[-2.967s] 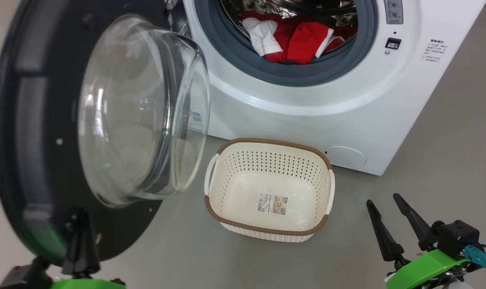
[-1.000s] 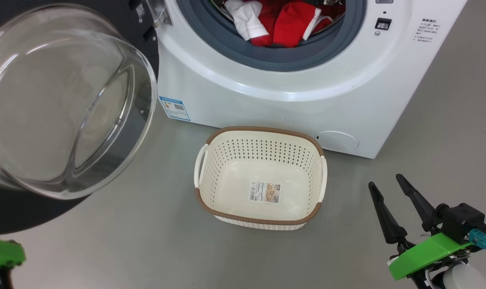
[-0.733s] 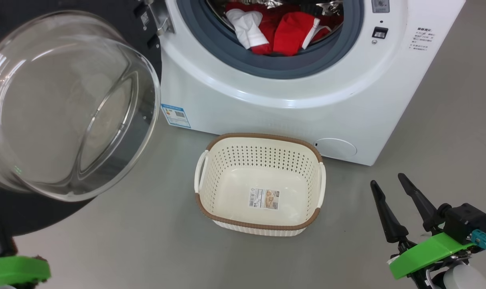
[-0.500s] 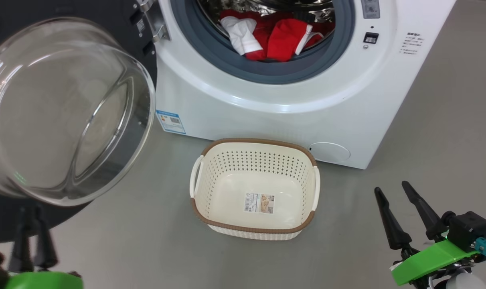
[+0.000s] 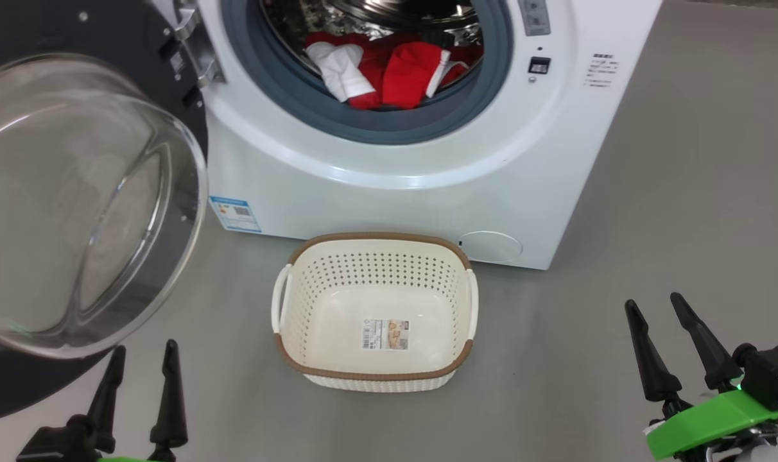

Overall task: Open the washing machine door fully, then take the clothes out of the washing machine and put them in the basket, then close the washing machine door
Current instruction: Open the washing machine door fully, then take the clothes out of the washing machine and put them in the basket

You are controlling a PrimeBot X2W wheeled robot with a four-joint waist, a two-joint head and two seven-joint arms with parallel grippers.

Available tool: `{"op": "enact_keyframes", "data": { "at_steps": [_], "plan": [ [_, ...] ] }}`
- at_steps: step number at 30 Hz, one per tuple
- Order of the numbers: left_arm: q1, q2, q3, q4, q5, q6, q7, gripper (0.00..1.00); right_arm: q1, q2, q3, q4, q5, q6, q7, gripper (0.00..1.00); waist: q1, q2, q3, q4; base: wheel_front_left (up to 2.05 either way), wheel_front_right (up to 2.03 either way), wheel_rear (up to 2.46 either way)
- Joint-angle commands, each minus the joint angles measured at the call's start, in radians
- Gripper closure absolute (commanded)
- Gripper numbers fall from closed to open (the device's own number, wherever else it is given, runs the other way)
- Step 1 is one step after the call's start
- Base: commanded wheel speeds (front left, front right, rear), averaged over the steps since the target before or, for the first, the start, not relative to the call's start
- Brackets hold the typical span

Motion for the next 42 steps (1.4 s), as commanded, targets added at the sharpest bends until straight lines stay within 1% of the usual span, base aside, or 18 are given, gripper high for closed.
{"op": "enact_keyframes", "data": {
  "at_steps": [1,11,18,22,29,42],
  "plan": [
    [-0.002,0.017,0.022,-0.031,-0.004,0.001,-0.005,0.0,0.01,-0.011,0.014,-0.027,-0.003,0.006,-0.006,0.0,0.0,0.0,-0.007,-0.027,0.0,0.0,0.0],
    [0.025,0.035,-0.045,-0.065,-0.024,0.001,-0.005,0.0,0.032,0.0,-0.004,-0.032,0.008,0.006,-0.006,0.0,0.0,0.0,-0.024,-0.104,0.0,0.0,0.0],
    [0.029,0.043,-0.105,-0.088,-0.047,0.001,-0.005,0.0,0.043,0.005,-0.021,-0.038,0.011,0.006,-0.006,0.0,0.0,0.0,-0.015,-0.161,0.0,0.0,0.0],
    [0.023,0.058,-0.142,-0.105,-0.052,0.001,-0.005,0.0,0.051,0.006,-0.04,-0.043,0.011,0.006,-0.006,0.0,0.0,0.0,-0.006,-0.183,0.0,0.0,0.0],
    [0.015,0.072,-0.169,-0.117,-0.058,0.001,-0.005,0.0,0.077,0.008,-0.07,-0.052,0.01,0.006,-0.006,0.0,0.0,0.0,0.002,-0.198,0.0,0.0,0.0],
    [0.003,0.071,-0.164,-0.128,-0.077,0.001,-0.005,0.0,0.061,0.02,-0.079,-0.06,0.005,0.006,-0.006,0.0,0.0,0.0,0.014,-0.197,0.0,0.0,0.0]
  ]
}}
